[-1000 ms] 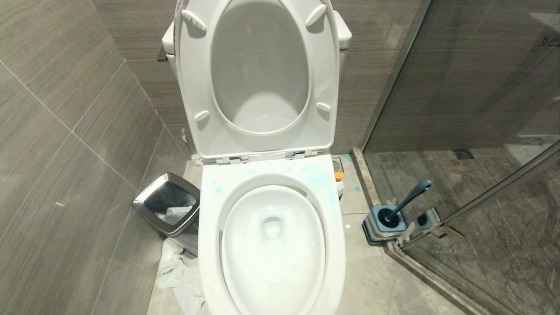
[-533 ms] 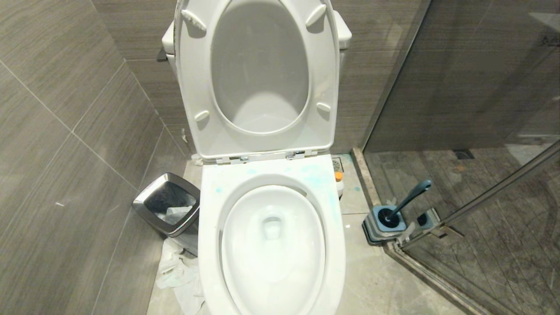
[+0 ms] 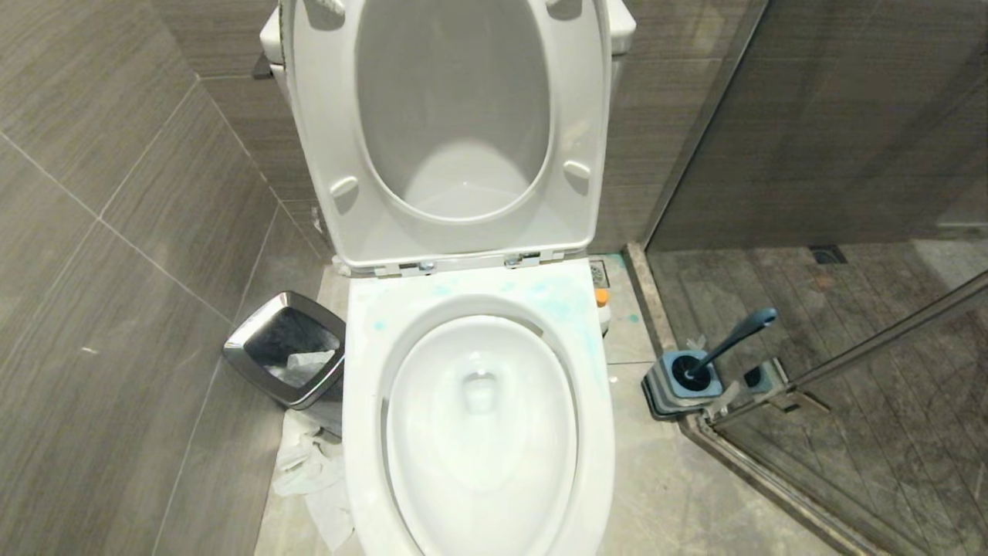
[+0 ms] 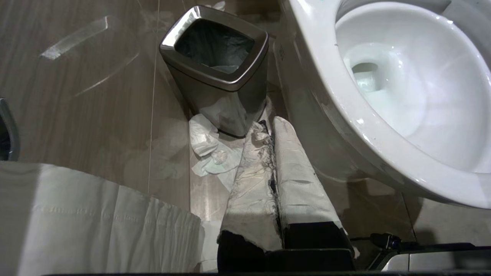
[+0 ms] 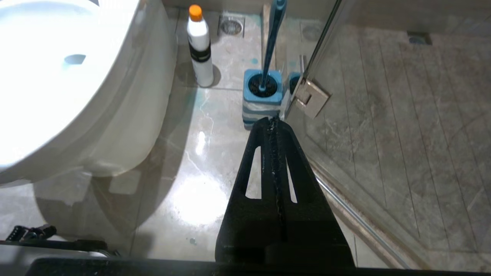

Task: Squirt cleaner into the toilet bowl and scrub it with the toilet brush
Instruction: Pour in the cleaning agent

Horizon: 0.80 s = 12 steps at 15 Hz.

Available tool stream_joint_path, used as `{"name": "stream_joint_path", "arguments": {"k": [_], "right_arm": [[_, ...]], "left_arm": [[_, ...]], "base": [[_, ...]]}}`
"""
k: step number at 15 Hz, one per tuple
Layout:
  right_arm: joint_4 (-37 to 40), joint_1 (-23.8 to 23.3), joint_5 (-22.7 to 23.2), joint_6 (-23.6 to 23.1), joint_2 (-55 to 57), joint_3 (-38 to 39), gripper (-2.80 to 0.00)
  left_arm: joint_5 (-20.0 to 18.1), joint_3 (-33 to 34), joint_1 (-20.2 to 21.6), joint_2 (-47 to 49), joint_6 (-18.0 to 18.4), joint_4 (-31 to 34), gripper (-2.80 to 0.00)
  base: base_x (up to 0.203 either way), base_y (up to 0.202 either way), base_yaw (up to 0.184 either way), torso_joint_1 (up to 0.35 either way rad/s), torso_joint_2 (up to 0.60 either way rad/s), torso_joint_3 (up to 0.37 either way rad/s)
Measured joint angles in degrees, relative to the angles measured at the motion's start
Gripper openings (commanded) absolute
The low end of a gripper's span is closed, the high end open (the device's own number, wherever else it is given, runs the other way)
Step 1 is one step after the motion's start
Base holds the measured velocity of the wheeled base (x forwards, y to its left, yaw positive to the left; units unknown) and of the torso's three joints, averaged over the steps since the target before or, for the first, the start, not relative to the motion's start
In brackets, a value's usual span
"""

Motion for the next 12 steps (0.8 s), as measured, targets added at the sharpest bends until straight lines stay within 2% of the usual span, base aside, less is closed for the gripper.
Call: {"name": "stream_joint_path", "arguments": {"k": [12], "right_arm": [[0.00, 0.00, 0.00, 0.00, 0.00, -0.02, -2.80]], "left_arm": [[0.01, -0.02, 0.00, 0.02, -0.06, -0.11, -2.80]], "base": [[0.000, 0.000, 0.000, 0.004, 0.00, -0.196]]}}
